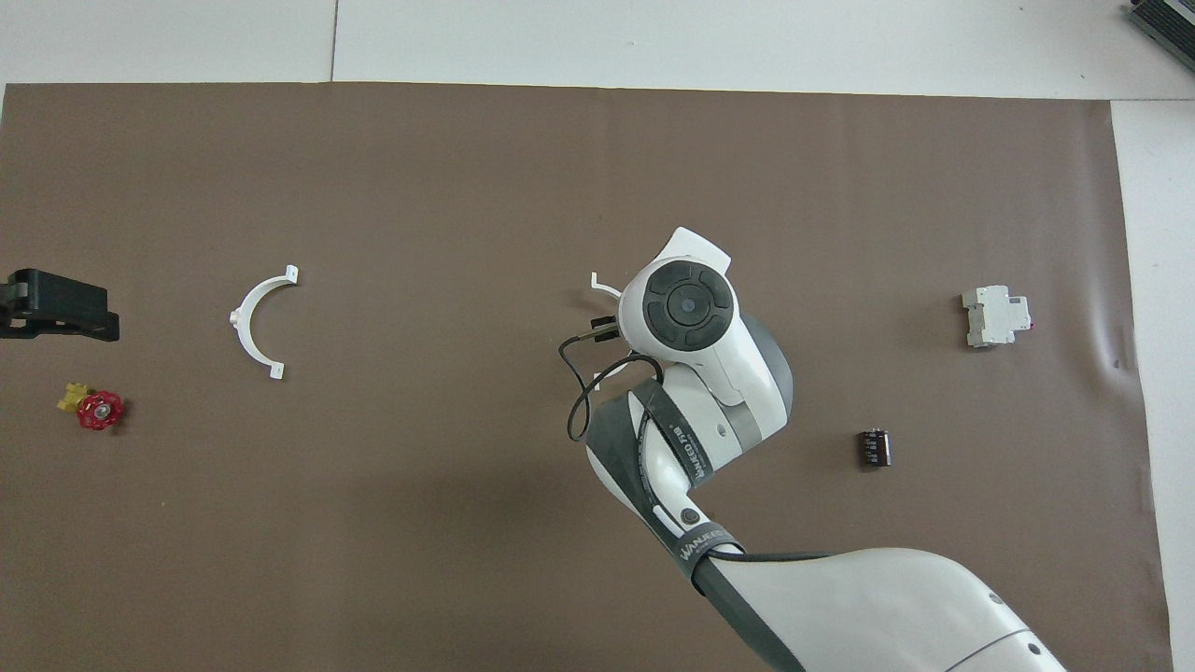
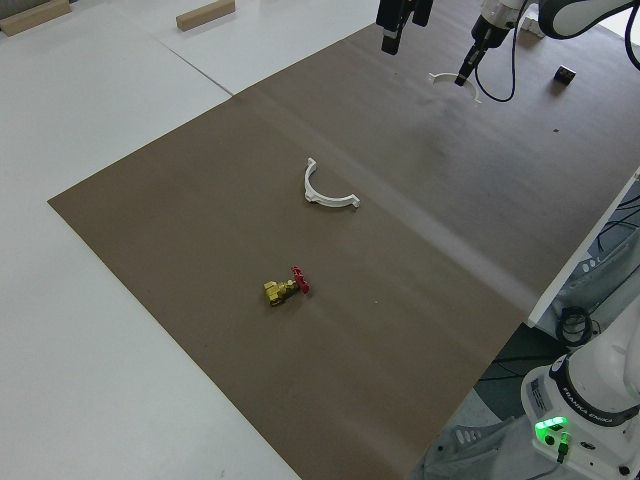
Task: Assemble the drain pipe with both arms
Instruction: 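Carry the clamp half with the right gripper to the table centre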
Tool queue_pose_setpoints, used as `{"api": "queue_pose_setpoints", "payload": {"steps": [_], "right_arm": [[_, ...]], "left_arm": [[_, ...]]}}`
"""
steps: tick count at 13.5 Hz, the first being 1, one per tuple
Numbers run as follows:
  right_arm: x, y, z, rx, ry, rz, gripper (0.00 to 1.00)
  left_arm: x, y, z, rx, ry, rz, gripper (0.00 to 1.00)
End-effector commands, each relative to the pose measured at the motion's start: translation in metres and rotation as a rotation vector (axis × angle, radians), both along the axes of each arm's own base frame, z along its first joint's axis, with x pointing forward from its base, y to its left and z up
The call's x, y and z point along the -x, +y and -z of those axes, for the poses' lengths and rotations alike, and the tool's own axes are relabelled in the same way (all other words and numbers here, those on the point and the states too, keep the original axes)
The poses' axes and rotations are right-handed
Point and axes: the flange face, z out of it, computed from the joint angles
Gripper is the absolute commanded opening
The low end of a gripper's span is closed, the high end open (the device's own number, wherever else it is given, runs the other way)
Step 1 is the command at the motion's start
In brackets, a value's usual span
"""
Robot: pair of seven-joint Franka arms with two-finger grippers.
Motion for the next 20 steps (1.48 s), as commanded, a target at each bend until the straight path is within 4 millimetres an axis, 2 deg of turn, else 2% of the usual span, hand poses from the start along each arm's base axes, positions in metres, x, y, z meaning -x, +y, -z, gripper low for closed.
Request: {"api": "queue_pose_setpoints", "payload": {"steps": [1, 5, 12, 13, 14, 15, 18, 20], "right_arm": [[0.002, -0.002, 0.006, 0.017, -0.028, 0.013, 0.00], [0.012, 0.003, 0.019, 0.028, -0.020, -0.037, 0.00], [0.018, 0.005, 0.028, 0.015, -0.033, -0.051, 0.02], [0.018, 0.004, 0.028, 0.013, -0.035, -0.050, 0.36], [0.018, 0.005, 0.028, 0.013, -0.034, -0.048, 0.90], [0.018, 0.005, 0.027, 0.012, -0.035, -0.047, 1.00], [0.014, 0.005, 0.008, 0.000, -0.048, -0.038, 1.00], [0.009, -0.008, -0.023, -0.003, -0.046, -0.010, 1.00]], "left_arm": [[0.005, 0.002, -0.001, 0.009, -0.002, -0.009, 1.00], [0.005, 0.002, -0.001, 0.009, -0.002, -0.009, 1.00], [0.005, 0.002, -0.001, 0.009, -0.002, -0.011, 1.00], [0.005, 0.001, -0.001, 0.009, -0.002, -0.008, 1.00], [0.005, 0.002, -0.001, 0.009, -0.002, -0.011, 1.00], [0.005, 0.002, -0.001, 0.009, -0.002, -0.009, 1.00], [0.005, 0.002, -0.001, 0.009, -0.002, -0.011, 1.00], [0.005, 0.002, -0.001, 0.009, -0.002, -0.009, 1.00]]}}
